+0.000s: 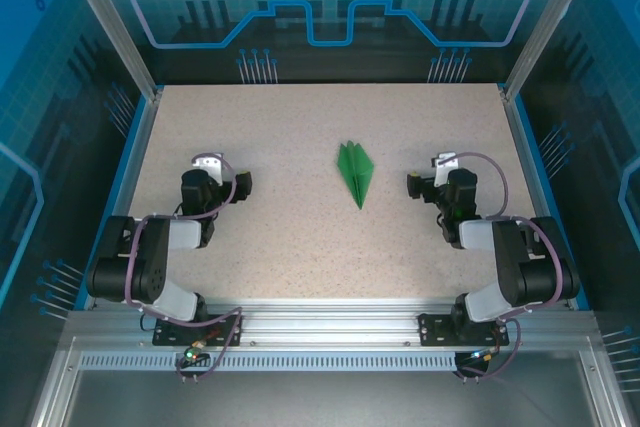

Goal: Fold a paper plane with a square sheet of paper (fold left side to right side)
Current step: Reset both arms

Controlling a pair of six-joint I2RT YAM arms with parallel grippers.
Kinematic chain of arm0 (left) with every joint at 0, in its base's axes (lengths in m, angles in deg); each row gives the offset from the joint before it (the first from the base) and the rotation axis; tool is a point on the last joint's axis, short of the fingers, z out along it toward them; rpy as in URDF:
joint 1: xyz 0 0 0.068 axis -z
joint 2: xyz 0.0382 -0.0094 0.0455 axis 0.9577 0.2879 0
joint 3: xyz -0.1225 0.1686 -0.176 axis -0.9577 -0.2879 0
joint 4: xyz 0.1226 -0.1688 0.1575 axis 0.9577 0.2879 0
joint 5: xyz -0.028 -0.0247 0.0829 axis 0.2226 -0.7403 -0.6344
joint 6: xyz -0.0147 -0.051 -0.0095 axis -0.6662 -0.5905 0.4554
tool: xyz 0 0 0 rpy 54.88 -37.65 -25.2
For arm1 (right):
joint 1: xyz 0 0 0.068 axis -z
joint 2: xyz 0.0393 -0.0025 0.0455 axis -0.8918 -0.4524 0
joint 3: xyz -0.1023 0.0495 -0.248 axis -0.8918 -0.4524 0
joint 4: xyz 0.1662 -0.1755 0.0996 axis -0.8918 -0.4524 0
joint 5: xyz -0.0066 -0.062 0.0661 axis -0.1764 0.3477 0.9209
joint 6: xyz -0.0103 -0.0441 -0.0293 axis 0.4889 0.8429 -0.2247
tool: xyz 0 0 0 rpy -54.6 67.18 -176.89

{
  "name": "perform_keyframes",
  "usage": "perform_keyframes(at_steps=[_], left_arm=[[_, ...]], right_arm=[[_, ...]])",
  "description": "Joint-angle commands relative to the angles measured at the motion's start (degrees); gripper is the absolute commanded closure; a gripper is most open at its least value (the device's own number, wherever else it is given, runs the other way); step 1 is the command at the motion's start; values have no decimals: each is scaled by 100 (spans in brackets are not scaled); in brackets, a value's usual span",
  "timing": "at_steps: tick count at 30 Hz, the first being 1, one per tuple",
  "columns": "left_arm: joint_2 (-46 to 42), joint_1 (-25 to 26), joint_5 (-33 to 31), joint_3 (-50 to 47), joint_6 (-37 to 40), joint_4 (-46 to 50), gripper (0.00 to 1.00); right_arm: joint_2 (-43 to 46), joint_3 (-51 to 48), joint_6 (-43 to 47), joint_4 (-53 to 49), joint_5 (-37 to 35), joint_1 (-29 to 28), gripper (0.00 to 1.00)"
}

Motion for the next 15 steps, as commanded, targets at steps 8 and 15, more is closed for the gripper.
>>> perform_keyframes(at_steps=[8, 15], left_arm=[[10, -35, 156, 110, -31, -70, 1], [9, -30, 153, 107, -34, -69, 1]], right_arm=[[-49, 174, 143, 11, 146, -33, 0], [-49, 174, 148, 19, 151, -33, 0]])
